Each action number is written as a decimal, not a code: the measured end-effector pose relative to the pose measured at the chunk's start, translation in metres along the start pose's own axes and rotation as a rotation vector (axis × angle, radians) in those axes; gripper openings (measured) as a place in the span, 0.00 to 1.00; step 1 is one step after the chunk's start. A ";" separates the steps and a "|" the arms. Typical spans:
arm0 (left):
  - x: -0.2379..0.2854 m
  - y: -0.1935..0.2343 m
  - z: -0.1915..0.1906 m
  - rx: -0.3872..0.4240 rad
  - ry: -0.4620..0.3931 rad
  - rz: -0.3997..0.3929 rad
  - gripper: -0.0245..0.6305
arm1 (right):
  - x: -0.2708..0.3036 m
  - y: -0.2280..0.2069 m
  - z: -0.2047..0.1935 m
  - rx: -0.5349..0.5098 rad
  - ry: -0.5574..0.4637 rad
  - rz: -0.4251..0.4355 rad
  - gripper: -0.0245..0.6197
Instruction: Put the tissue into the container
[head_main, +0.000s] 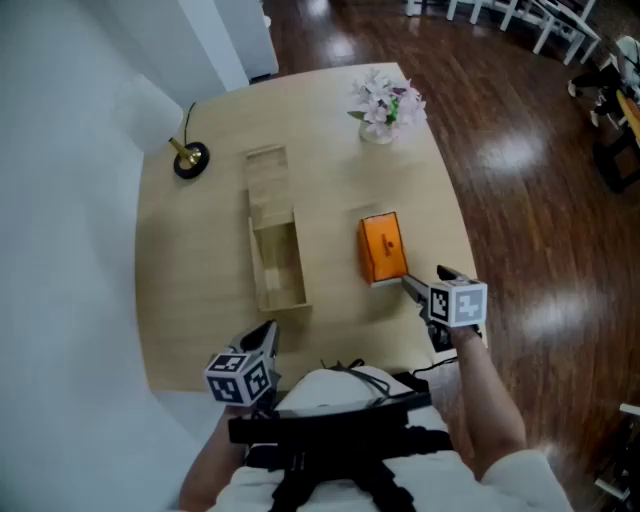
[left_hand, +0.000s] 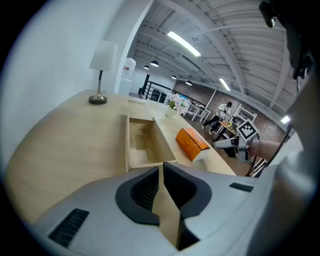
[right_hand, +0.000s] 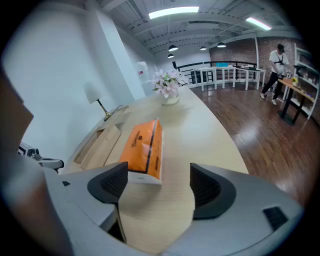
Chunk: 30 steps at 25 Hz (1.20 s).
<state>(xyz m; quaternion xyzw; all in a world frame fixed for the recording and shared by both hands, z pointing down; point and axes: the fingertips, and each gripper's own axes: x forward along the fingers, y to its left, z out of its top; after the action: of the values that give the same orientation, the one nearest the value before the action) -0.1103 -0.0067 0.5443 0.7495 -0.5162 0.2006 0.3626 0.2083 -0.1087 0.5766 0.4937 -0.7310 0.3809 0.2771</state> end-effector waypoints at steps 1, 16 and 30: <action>0.000 -0.004 0.003 0.002 -0.003 -0.014 0.07 | 0.001 0.004 0.007 -0.012 -0.010 0.009 0.64; 0.005 -0.037 0.032 0.022 -0.026 -0.109 0.31 | 0.071 0.056 0.044 -0.185 0.054 -0.007 0.81; 0.009 -0.042 0.034 0.021 -0.019 -0.122 0.34 | 0.111 0.060 0.045 -0.183 0.146 -0.028 0.81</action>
<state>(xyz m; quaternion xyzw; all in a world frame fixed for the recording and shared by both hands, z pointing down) -0.0704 -0.0292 0.5141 0.7853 -0.4707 0.1766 0.3613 0.1108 -0.1891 0.6212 0.4475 -0.7336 0.3437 0.3788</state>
